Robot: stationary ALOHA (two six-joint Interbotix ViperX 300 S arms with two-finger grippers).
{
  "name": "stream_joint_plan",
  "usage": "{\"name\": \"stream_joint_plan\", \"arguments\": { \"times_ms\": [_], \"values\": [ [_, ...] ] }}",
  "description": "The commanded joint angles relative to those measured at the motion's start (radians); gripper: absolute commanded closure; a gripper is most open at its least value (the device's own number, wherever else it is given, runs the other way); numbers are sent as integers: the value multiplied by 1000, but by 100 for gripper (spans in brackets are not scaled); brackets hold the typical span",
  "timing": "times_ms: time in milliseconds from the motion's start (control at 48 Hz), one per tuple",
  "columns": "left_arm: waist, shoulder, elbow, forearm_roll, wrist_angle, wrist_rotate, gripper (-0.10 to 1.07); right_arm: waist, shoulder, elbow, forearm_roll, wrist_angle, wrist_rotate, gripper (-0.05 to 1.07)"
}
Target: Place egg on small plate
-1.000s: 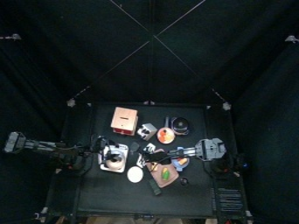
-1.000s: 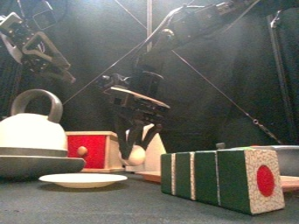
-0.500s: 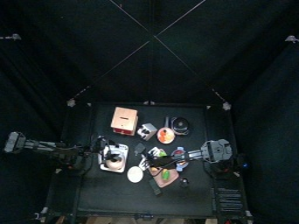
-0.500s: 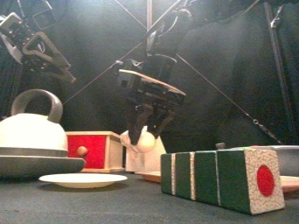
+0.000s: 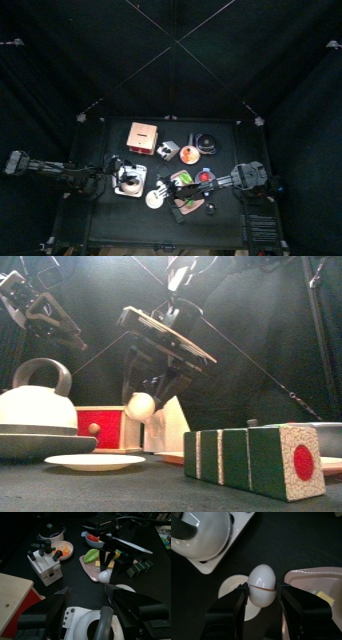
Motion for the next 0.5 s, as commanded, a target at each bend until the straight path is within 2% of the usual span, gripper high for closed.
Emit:
{"name": "stream_joint_plan", "arguments": {
  "times_ms": [0,125,229,333,479],
  "values": [
    [-2,0,-26,-3,-6,-2,5,32,-8,-9,-81,-3,175,38],
    [-3,0,-25,-8,-6,-2,5,74,37,-17,-158,12,402,38],
    [-5,0,-25,-14,-6,-2,5,101,57,-34,-222,69,543,38],
    [-5,2,-25,-15,-6,0,5,126,66,-40,-296,143,621,38],
    [-5,2,-23,-14,-6,0,5,133,83,-55,-296,164,643,38]
  ]
}}
